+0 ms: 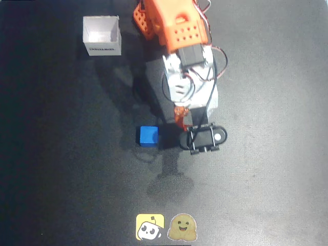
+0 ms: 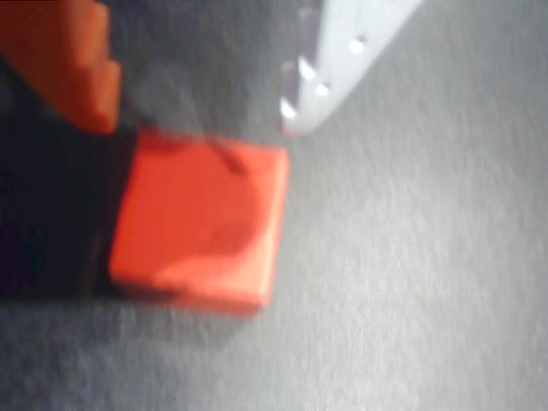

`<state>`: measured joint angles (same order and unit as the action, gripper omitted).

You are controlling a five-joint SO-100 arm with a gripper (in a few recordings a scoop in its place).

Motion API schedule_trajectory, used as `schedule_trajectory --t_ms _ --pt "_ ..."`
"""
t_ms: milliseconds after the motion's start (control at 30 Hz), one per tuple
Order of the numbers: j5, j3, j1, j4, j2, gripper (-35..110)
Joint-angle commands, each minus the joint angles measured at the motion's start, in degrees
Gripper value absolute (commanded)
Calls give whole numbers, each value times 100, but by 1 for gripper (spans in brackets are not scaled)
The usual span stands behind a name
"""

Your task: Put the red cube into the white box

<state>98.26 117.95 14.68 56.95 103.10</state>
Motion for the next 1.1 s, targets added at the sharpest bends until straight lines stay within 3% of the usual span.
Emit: schedule_trajectory --t_ms 0,133,267,1067 --pt "35 -334 62 -202 -185 17" --pt "97 -413 70 -272 -369 32" --pt "70 -404 70 -413 -457 37" --pt "396 97 290 -1714 -1134 32"
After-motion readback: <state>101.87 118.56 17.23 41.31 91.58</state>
